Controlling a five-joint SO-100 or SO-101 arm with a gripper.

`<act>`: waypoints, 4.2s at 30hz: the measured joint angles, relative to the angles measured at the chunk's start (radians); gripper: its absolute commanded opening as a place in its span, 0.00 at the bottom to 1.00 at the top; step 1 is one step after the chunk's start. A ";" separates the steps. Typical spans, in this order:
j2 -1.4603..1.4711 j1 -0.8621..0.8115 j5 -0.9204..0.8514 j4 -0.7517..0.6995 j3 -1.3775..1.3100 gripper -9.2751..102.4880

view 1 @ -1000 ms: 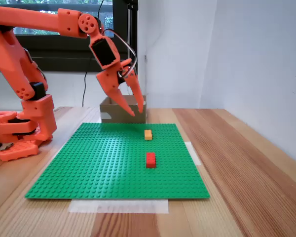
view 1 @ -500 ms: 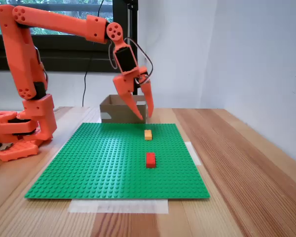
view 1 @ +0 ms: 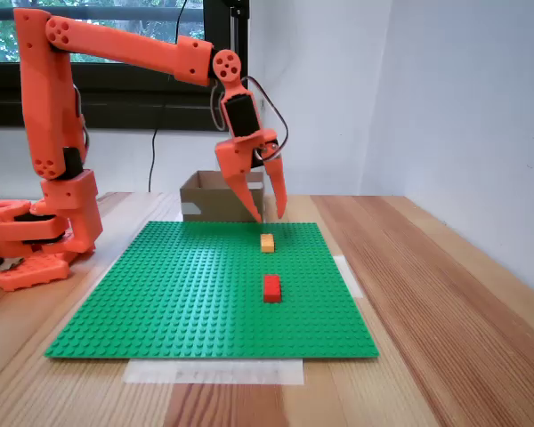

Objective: Pick the yellow lego block and put it in the box.

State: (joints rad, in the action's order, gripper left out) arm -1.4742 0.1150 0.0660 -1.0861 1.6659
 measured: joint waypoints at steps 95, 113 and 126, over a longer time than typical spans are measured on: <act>0.183 0.011 -0.003 0.005 -0.052 0.24; 0.261 0.025 -0.003 0.005 -0.118 0.24; 0.267 0.020 -0.012 0.006 -0.126 0.24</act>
State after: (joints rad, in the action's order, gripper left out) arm -1.2072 0.1350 0.0537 -1.0799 1.5401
